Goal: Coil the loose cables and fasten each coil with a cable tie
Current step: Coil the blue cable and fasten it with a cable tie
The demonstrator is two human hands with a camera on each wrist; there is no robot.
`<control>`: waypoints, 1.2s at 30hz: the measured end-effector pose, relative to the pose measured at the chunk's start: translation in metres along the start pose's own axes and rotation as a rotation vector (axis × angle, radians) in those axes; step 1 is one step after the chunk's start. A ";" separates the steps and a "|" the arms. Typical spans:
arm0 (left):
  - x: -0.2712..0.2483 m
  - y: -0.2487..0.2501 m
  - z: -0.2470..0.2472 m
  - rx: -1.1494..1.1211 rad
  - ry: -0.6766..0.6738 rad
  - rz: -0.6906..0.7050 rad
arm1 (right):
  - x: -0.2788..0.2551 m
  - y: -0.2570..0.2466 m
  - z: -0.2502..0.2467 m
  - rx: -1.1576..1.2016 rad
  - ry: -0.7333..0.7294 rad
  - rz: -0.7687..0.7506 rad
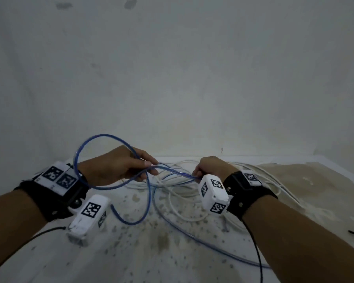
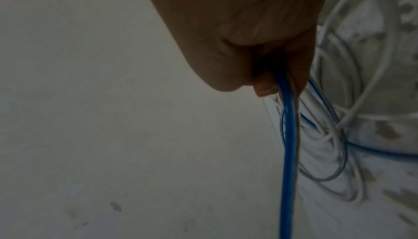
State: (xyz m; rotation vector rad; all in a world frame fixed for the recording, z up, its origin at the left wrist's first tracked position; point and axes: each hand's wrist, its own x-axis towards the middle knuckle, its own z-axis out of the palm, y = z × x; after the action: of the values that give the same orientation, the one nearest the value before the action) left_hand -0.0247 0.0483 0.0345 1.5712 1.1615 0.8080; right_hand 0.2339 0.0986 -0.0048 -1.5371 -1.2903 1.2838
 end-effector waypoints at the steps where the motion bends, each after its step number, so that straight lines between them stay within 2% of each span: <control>1: 0.002 -0.003 -0.003 -0.012 0.037 -0.006 | -0.004 -0.003 -0.003 0.106 -0.033 0.111; 2: 0.004 -0.005 -0.005 -0.026 0.068 -0.005 | -0.008 -0.003 -0.007 0.128 -0.027 0.100; 5: 0.008 -0.012 -0.010 -0.019 0.109 -0.012 | -0.014 -0.001 -0.025 -0.049 0.008 0.098; 8: 0.014 -0.015 -0.016 0.170 0.153 -0.041 | -0.028 -0.008 -0.045 -0.160 0.032 0.102; 13: 0.029 -0.009 -0.023 0.481 0.191 -0.133 | -0.053 -0.041 -0.065 -0.103 0.139 -0.026; 16: 0.039 0.001 -0.022 0.721 0.136 -0.156 | -0.069 -0.051 -0.068 -0.176 0.135 -0.076; 19: 0.046 0.020 -0.011 1.011 0.003 -0.123 | -0.079 -0.055 -0.075 -0.101 0.069 -0.090; 22: 0.054 0.032 0.006 1.237 -0.048 -0.052 | -0.091 -0.055 -0.088 -0.059 -0.002 -0.064; 30: 0.100 0.042 0.030 1.287 -0.116 0.116 | -0.089 -0.037 -0.091 -0.039 0.027 -0.108; 34: 0.118 0.052 0.025 1.176 -0.057 0.241 | -0.072 -0.031 -0.086 0.022 0.050 -0.159; 36: 0.124 0.053 0.020 1.189 -0.016 0.244 | -0.065 -0.031 -0.086 0.022 0.061 -0.154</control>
State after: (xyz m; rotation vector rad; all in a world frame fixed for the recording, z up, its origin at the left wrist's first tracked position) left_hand 0.0488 0.1560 0.0740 2.7004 1.5665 0.1801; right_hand 0.3105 0.0474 0.0587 -1.4219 -1.3239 1.1421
